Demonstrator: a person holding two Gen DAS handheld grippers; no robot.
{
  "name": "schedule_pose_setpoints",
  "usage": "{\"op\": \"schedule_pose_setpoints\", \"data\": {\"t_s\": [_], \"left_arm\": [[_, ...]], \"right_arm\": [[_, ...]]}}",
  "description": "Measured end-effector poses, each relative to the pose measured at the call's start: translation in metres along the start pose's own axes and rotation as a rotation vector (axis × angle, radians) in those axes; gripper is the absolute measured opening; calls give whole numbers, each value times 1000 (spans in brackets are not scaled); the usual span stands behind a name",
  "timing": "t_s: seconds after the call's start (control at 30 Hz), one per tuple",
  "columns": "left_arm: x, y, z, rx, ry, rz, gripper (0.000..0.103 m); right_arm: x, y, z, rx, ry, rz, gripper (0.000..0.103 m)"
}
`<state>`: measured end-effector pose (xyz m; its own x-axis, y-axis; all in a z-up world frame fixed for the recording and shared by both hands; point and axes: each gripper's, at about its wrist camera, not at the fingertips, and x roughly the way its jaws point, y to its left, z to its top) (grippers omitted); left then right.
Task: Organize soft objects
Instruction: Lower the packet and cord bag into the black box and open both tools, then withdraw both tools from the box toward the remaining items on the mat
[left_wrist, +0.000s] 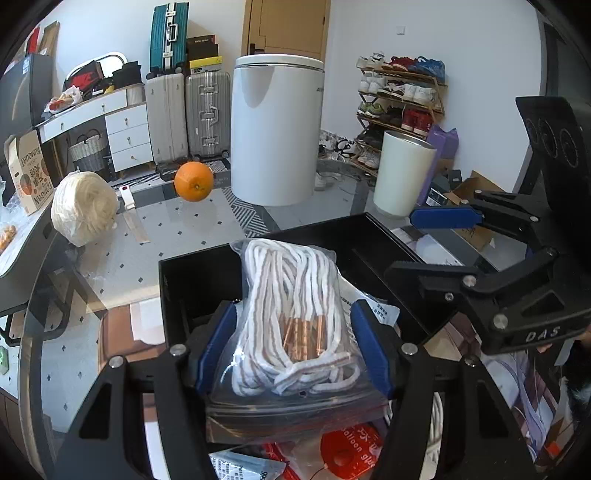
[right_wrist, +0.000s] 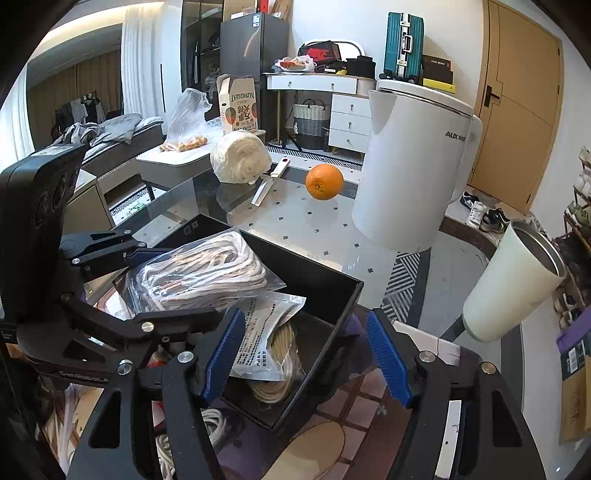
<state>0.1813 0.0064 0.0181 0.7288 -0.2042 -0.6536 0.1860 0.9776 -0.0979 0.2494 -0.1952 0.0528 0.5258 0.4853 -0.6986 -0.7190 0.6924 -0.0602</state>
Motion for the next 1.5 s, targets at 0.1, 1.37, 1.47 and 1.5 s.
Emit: {"op": "schedule_pose_setpoints", "data": {"t_s": [0.1, 1.37, 1.47, 1.5], "left_arm": [[-6, 0, -2, -5, 5, -3, 67], [-92, 1, -75, -124, -159, 196, 103], [-92, -3, -80, -120, -152, 193, 103], [-91, -3, -81, -116, -151, 198, 103]], "right_arm": [[-3, 0, -1, 3, -4, 0, 70], [-67, 41, -76, 163, -50, 31, 102], [-67, 44, -79, 156, -37, 31, 102], [-67, 45, -81, 157, -33, 31, 102]]}}
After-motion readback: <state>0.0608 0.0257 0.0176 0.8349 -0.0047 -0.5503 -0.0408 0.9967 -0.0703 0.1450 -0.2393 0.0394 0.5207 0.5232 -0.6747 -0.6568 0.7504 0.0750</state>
